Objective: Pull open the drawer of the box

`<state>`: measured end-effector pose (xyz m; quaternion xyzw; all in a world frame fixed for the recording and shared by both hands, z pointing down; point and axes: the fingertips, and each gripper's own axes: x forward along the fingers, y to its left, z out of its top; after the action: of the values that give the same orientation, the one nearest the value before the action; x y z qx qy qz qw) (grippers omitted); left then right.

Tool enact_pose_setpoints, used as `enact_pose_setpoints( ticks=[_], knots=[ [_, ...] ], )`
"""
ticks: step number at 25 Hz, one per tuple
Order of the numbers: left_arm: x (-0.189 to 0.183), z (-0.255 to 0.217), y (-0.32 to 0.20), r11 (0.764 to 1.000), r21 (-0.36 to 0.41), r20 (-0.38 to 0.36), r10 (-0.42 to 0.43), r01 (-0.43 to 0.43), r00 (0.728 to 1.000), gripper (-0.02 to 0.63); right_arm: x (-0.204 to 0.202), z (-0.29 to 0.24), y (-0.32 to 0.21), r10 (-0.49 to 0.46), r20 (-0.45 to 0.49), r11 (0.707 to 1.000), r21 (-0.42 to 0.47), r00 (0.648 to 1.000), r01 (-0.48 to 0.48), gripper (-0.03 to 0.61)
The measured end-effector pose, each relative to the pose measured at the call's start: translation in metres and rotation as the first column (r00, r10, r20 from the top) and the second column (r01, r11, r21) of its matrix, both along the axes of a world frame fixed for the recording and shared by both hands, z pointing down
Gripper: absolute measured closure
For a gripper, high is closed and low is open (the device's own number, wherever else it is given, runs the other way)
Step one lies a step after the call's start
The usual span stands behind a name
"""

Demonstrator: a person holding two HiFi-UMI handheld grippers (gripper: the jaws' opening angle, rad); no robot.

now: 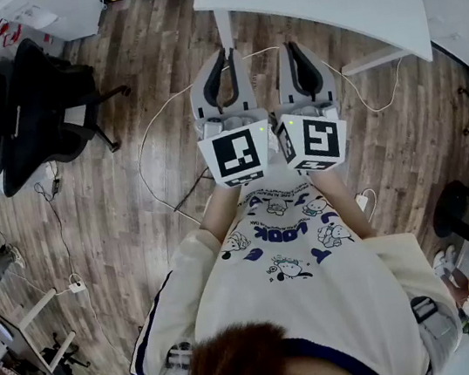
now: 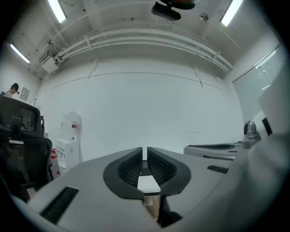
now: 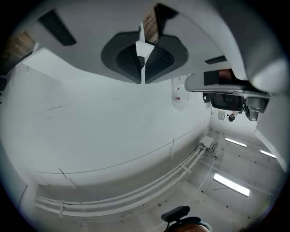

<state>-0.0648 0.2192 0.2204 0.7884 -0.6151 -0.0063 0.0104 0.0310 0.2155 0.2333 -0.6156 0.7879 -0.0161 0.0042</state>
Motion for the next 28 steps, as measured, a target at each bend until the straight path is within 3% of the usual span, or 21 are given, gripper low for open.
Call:
enact_pose_setpoints(
  ticks=[28],
  knots=[
    [0.027, 0.006, -0.045, 0.999, -0.011, 0.03, -0.041, 0.041, 0.999, 0.572, 0.031, 0.014, -0.05, -0.032, 0.018, 0.999, -0.017, 0.999, 0.032, 0.533]
  ],
)
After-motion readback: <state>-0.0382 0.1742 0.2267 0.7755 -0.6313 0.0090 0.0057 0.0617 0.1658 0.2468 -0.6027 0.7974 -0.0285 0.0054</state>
